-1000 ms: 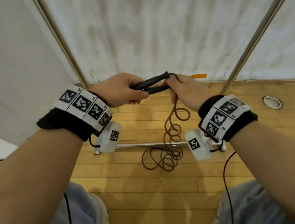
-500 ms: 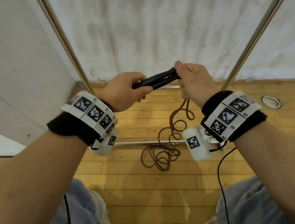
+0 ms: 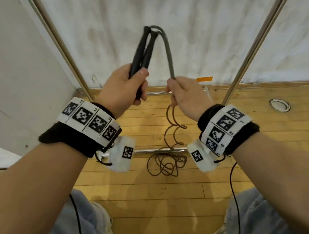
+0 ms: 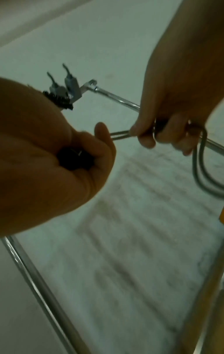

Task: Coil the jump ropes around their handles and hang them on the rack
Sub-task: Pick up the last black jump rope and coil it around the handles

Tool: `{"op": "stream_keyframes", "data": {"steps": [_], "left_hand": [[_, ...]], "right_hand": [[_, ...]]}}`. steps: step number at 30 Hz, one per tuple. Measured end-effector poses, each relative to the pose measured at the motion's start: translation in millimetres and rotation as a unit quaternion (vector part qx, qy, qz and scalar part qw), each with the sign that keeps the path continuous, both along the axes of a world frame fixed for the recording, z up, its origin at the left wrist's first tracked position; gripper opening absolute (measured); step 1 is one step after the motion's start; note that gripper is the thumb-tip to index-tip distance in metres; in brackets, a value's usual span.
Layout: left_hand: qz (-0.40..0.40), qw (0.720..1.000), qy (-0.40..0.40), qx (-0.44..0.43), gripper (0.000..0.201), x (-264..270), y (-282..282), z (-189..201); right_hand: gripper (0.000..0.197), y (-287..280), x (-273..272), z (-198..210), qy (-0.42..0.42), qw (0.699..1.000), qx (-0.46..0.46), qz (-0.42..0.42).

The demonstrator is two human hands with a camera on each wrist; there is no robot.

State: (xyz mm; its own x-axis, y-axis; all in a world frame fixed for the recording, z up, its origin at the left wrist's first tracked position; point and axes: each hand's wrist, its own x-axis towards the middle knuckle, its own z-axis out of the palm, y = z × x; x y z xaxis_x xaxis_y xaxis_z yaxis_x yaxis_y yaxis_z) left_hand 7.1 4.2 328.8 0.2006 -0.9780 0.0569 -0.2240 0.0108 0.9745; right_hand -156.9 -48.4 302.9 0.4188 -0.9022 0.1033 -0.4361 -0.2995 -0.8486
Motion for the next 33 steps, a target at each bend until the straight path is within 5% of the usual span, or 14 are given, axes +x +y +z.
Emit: {"op": "stream_keyframes", "data": {"steps": [4,10,19,23,30,33], "left_hand": [[0.006,0.988,0.146,0.038,0.008,-6,-1,2],[0.077,0.981,0.17,0.061,0.009,2,-5,0],[0.021,0.961,0.258,0.098,0.025,-10,-2,5],[0.093,0.941,0.321,0.061,0.019,-1,-4,6],[0.321,0.93,0.18,0.012,0.011,30,-17,-8],[0.298,0.948,-0.101,0.051,0.024,46,-15,-21]], "right_hand": [[0.028,9,11,-2,0.018,0.998,-0.01,0.051],[0.034,20,15,-5,-0.049,0.998,-0.008,0.032],[0.038,42,31,-34,0.014,0.99,0.047,0.13],[0.047,38,26,-38,0.048,0.988,0.055,0.139],[0.031,30,18,-40,0.127,0.984,-0.004,0.122],[0.039,21,9,-33,0.161,0.98,-0.033,0.11]]}}
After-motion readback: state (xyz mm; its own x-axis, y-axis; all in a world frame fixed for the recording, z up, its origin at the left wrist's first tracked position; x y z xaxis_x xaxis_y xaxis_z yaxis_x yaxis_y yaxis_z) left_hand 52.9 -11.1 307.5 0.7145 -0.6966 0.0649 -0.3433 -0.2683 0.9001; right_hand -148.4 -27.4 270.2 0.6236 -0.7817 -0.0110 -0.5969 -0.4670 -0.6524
